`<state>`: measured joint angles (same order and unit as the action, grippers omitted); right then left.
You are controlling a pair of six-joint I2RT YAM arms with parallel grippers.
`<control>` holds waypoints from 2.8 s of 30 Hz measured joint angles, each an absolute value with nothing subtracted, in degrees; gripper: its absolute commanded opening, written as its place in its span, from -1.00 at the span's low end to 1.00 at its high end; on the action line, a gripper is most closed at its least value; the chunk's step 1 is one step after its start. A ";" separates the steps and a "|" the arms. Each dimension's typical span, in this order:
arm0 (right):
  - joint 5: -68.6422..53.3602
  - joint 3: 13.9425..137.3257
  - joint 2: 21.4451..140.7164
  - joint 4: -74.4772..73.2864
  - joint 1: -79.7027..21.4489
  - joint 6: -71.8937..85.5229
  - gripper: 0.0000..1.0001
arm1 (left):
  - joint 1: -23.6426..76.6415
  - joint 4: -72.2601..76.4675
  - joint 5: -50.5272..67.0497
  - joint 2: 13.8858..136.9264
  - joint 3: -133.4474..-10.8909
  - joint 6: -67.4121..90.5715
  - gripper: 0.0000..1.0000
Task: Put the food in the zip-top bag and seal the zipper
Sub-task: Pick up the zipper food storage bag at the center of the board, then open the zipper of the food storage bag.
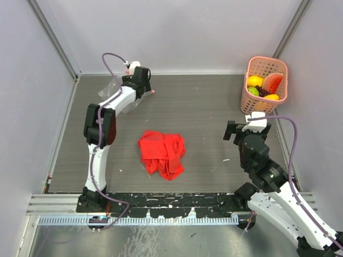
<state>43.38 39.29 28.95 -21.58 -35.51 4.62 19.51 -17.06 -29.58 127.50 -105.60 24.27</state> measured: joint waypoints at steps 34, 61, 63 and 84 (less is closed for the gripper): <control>24.77 41.52 42.72 -21.21 -35.51 8.14 0.99 | 17.98 -12.86 -14.66 118.48 -92.16 16.67 -1.00; 7.70 42.17 65.30 3.33 -32.77 33.34 0.97 | 21.50 -8.40 14.98 89.23 -66.37 13.82 -1.00; 6.85 41.85 66.35 6.94 -31.92 35.90 0.94 | 22.00 -6.68 16.08 88.20 -64.84 13.65 -1.00; -1.67 39.77 80.36 27.57 -22.90 51.44 0.69 | 26.37 4.12 22.28 81.30 -57.60 11.11 -1.00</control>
<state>-1.67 39.77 80.36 27.57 -22.90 51.44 26.37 4.12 22.28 81.30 -57.60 11.11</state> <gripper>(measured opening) 0.862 0.004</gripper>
